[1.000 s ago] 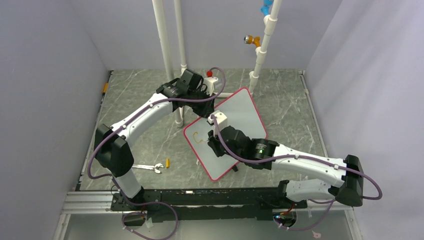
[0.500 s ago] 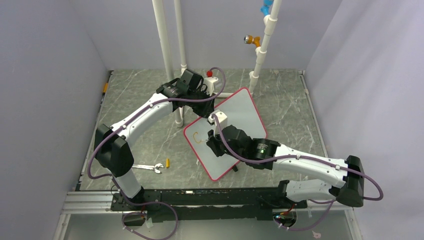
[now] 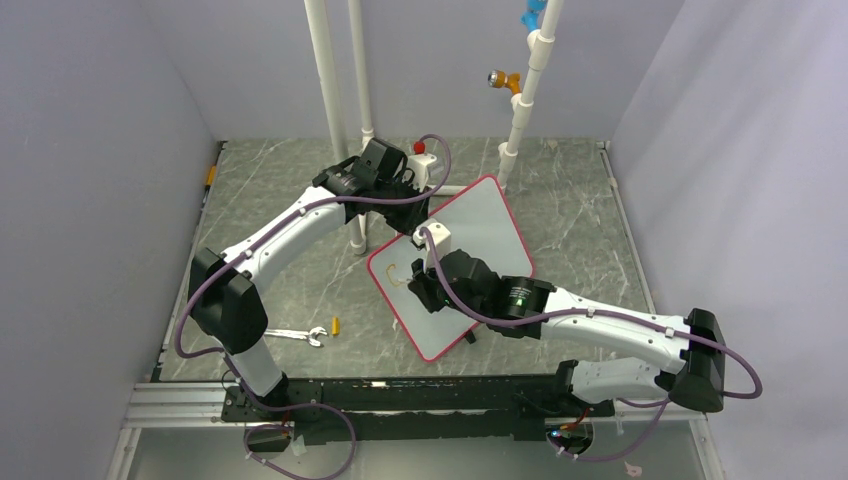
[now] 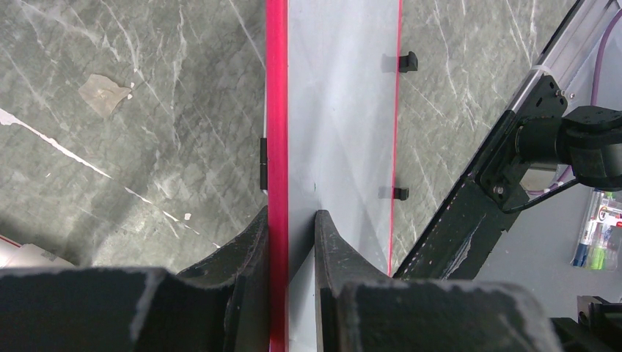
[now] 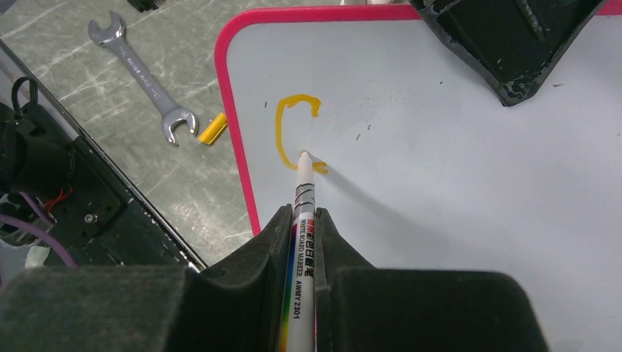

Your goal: Write a sentence on the whiteboard

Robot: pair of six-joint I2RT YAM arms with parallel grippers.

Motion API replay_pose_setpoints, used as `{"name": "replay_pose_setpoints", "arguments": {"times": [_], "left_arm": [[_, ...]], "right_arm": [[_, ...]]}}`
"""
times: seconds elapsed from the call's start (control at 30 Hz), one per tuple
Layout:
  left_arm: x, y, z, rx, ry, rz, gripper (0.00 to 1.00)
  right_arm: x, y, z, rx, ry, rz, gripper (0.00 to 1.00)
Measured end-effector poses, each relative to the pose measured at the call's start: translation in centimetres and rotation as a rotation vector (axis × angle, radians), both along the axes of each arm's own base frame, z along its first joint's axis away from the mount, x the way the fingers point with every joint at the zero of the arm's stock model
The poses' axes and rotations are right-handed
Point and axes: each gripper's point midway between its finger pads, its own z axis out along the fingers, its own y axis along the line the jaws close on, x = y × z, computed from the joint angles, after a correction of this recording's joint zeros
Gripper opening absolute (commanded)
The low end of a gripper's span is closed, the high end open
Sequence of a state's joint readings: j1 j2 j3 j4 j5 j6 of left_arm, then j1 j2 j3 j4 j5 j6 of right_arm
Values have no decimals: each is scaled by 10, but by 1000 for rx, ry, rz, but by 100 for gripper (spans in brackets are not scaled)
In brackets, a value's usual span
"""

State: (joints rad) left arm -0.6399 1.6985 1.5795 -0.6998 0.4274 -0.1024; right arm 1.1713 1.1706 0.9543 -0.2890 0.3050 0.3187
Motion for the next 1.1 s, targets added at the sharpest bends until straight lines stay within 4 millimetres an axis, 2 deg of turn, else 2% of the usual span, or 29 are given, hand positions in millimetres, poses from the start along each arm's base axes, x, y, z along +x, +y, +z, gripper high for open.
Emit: {"name": "replay_pose_setpoints", "arguments": {"times": [0.7, 1.1], "left_arm": [[1, 0, 0, 4, -5, 1, 0], [1, 0, 0, 4, -5, 2, 0]], "right_arm": [[9, -8, -4, -18, 0, -82, 0], [7, -9, -4, -14, 7, -81, 0]]}}
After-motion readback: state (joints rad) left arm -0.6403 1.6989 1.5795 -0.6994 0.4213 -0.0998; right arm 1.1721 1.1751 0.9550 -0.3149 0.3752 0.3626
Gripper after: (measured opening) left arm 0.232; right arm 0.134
